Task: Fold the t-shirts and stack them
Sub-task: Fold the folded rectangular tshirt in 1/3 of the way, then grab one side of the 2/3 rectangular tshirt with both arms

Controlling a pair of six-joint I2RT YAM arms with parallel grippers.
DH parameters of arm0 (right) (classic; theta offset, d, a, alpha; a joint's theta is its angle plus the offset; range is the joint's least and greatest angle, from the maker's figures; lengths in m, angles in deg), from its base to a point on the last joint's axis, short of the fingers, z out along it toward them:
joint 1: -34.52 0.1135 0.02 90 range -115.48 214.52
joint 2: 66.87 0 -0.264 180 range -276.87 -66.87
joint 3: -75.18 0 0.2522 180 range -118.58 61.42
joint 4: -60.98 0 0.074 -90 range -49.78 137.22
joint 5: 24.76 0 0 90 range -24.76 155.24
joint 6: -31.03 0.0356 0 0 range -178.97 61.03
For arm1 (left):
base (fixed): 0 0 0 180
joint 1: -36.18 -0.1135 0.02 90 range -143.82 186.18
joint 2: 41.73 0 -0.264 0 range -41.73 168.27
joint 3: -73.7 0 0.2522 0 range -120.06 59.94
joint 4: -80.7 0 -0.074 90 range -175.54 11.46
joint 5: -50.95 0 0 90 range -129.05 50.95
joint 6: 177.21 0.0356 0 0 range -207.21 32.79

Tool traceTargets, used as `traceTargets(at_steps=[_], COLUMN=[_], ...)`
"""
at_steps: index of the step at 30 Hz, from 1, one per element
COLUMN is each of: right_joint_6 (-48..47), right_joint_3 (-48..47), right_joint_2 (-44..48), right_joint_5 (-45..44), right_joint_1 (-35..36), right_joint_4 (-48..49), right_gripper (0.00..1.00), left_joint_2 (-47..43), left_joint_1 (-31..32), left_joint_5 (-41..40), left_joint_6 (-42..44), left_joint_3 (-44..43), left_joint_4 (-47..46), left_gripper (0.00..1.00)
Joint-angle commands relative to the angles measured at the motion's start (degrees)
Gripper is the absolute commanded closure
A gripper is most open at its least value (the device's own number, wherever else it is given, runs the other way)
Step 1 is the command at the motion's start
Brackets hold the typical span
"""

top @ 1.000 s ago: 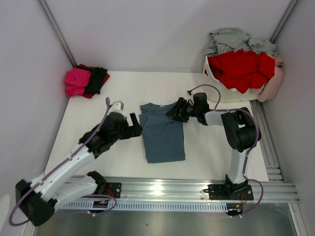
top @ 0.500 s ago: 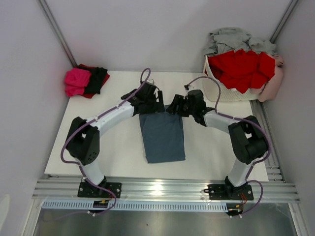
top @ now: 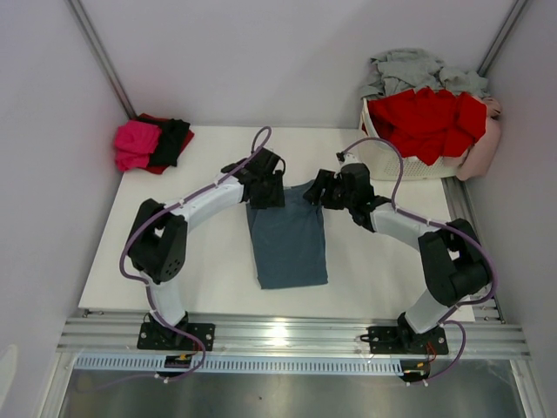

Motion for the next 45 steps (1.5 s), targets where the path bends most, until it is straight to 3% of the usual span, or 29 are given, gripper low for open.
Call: traceTargets(at_steps=[1, 12, 19, 24, 29, 32, 36, 41, 43, 45], right_joint_6=[0.4, 2.5, 1.7, 1.6, 2.4, 3.2, 1.9, -0.6, -1.3, -1.0], right_joint_3=[1.2, 1.8, -0.4, -1.6, -2.3, -2.3, -1.8, 0.1, 1.1, 2.9], right_joint_2=[1.4, -3.9, -7.1, -7.6, -6.5, -5.2, -3.2, 3.2, 4.9, 7.2], right_joint_5=[0.9, 8.0, 4.7, 0.4, -8.9, -14.0, -13.9, -14.3, -13.4, -12.8], right_joint_1=[0.2, 0.7, 0.8, 0.8, 0.7, 0.7, 1.3, 3.7, 4.8, 5.2], right_joint_4=[1.4, 3.8, -0.2, -3.7, -8.9, -12.6, -12.5, -11.7, -12.6, -13.8], right_gripper=[0.32, 0.38, 0.43, 0.73, 0.91, 0.96, 0.88, 0.53, 0.44, 0.43], left_joint_2=[0.1, 5.6, 7.5, 8.7, 9.0, 8.8, 4.3, -11.1, -14.8, -20.3], left_joint_1=[-0.6, -1.0, -1.1, -1.4, -1.7, -2.0, -2.1, -2.0, -1.8, -1.4], left_joint_5=[-0.6, -2.8, -4.2, -5.7, -7.2, -8.1, -8.2, -9.4, -8.2, -6.8], left_joint_6=[0.0, -1.1, -1.8, -2.3, -2.9, -3.6, -4.5, -4.8, -5.6, -6.7], left_joint_3=[-1.5, -3.2, -4.2, -5.3, -5.1, -4.1, -0.4, 9.4, 12.1, 18.6], left_joint_4=[2.2, 8.2, 10.9, 13.3, 14.8, 15.4, 13.5, 6.9, 6.8, 4.7], left_gripper=[0.43, 0.49, 0.49, 0.48, 0.48, 0.47, 0.45, 0.21, 0.20, 0.21])
